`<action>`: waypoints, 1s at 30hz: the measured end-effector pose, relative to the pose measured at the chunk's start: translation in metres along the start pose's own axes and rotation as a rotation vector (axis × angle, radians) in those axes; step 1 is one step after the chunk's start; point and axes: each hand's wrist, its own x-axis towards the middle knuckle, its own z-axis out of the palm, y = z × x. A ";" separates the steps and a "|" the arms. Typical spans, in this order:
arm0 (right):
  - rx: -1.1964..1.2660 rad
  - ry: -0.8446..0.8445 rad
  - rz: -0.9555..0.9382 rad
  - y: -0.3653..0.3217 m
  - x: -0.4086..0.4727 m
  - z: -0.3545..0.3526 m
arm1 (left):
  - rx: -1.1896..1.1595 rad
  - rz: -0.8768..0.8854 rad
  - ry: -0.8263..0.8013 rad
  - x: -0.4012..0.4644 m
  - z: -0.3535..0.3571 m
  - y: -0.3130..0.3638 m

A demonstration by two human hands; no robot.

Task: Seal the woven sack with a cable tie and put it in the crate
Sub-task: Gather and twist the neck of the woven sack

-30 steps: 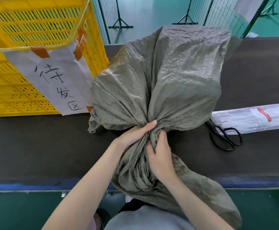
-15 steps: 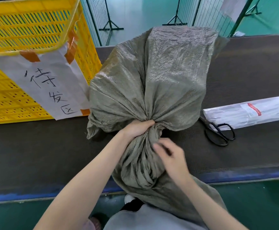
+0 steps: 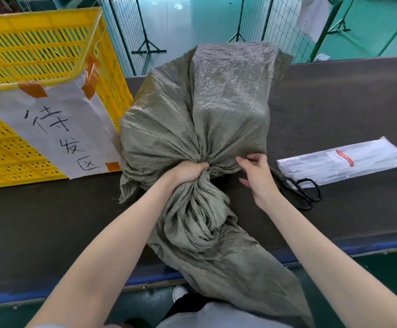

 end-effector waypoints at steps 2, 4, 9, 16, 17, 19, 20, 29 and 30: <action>0.057 -0.009 0.004 0.003 0.003 -0.001 | 0.081 0.023 -0.010 0.003 -0.003 0.004; 0.139 0.019 0.003 0.006 0.006 -0.002 | 0.179 0.030 -0.022 0.003 -0.008 0.007; 0.224 0.097 0.003 0.013 0.010 -0.003 | 0.230 0.012 0.067 0.013 -0.030 0.009; 0.200 -0.087 0.043 0.008 0.026 0.008 | 0.034 0.048 0.107 0.029 -0.031 0.003; 0.214 -0.101 0.062 0.007 0.029 0.010 | -0.022 0.014 0.092 0.028 -0.030 -0.001; 0.212 -0.119 0.104 0.009 0.033 0.014 | -0.130 -0.029 0.068 0.026 -0.029 -0.009; 0.196 -0.122 0.114 0.009 0.034 0.015 | -0.174 -0.026 0.044 0.027 -0.028 -0.014; 0.291 -0.064 0.059 0.002 0.045 0.015 | -0.144 -0.183 -0.285 0.021 -0.022 -0.024; 0.294 -0.074 0.079 0.004 0.039 0.016 | -0.172 -0.151 -0.187 0.023 -0.019 -0.024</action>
